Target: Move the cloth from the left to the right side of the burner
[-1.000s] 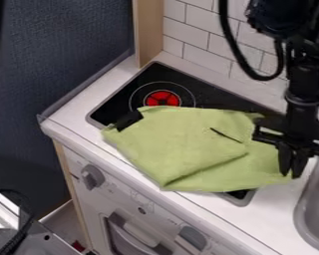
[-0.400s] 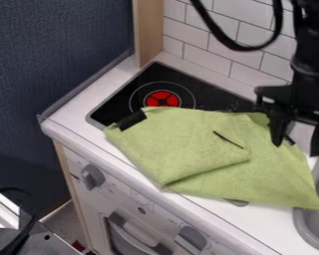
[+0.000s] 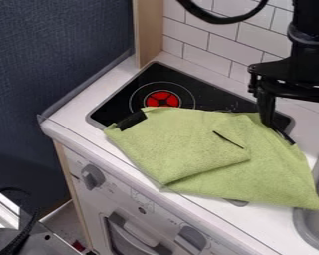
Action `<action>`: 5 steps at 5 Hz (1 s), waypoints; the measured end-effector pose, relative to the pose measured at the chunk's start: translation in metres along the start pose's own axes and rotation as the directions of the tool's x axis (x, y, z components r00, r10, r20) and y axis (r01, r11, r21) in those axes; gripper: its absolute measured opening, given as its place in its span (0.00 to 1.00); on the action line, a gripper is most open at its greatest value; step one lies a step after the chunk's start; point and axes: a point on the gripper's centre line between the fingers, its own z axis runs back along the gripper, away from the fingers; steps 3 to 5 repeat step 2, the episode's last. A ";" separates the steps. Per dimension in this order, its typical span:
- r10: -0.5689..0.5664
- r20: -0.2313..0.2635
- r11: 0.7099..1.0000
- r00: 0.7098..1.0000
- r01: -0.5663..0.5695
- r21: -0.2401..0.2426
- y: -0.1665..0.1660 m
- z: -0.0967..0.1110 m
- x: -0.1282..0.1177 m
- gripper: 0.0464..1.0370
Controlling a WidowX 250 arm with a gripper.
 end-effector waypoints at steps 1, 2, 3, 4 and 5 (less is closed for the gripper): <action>-0.005 -0.020 0.999 1.000 0.006 0.053 0.036 -0.003 0.015 0.96; 0.015 -0.010 0.997 1.000 -0.014 0.074 0.059 0.007 0.041 0.96; 0.015 -0.010 0.997 1.000 -0.014 0.074 0.059 0.007 0.041 0.96; 0.015 -0.010 0.997 1.000 -0.014 0.074 0.059 0.007 0.041 0.96; 0.015 -0.010 0.997 1.000 -0.014 0.074 0.059 0.007 0.041 0.96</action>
